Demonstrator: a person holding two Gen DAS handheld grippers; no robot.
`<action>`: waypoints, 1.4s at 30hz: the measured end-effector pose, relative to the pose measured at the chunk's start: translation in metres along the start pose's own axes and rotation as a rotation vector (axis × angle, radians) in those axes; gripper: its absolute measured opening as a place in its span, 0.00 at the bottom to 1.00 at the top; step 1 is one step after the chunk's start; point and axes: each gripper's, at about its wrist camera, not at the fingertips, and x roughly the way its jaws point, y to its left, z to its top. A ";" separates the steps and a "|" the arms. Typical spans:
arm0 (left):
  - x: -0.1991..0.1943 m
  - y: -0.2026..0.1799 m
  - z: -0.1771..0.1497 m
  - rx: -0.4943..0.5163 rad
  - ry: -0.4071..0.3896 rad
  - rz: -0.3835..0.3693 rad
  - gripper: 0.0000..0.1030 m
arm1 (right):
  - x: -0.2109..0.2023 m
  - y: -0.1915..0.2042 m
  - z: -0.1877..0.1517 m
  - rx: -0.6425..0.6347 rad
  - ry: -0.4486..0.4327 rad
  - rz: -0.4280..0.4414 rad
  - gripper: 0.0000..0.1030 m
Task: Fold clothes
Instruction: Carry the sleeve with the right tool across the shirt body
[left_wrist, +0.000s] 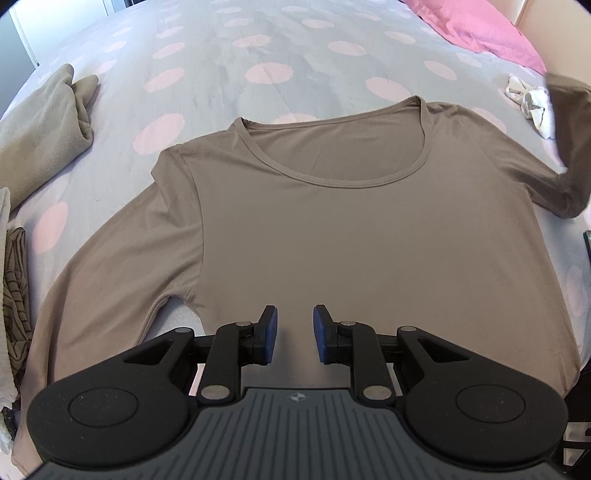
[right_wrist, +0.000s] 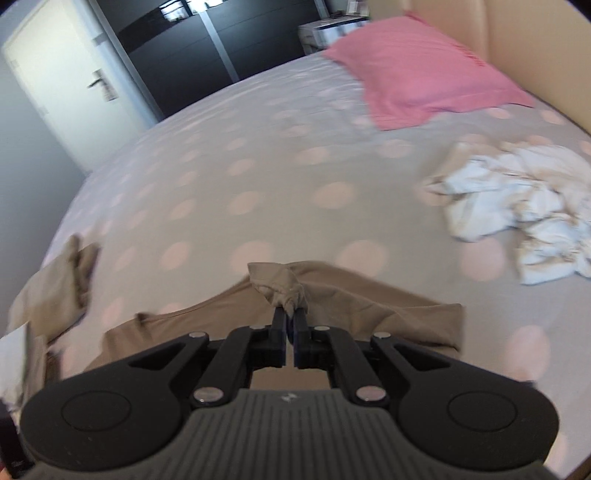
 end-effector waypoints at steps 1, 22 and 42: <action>-0.001 0.001 0.000 -0.004 -0.003 -0.004 0.19 | 0.003 0.013 -0.005 -0.021 0.011 0.028 0.04; 0.005 0.013 -0.004 -0.045 0.013 -0.037 0.18 | 0.077 0.111 -0.145 -0.476 0.350 0.203 0.28; 0.056 -0.057 0.009 0.114 0.002 -0.163 0.19 | 0.082 0.044 -0.139 -0.378 0.415 0.118 0.32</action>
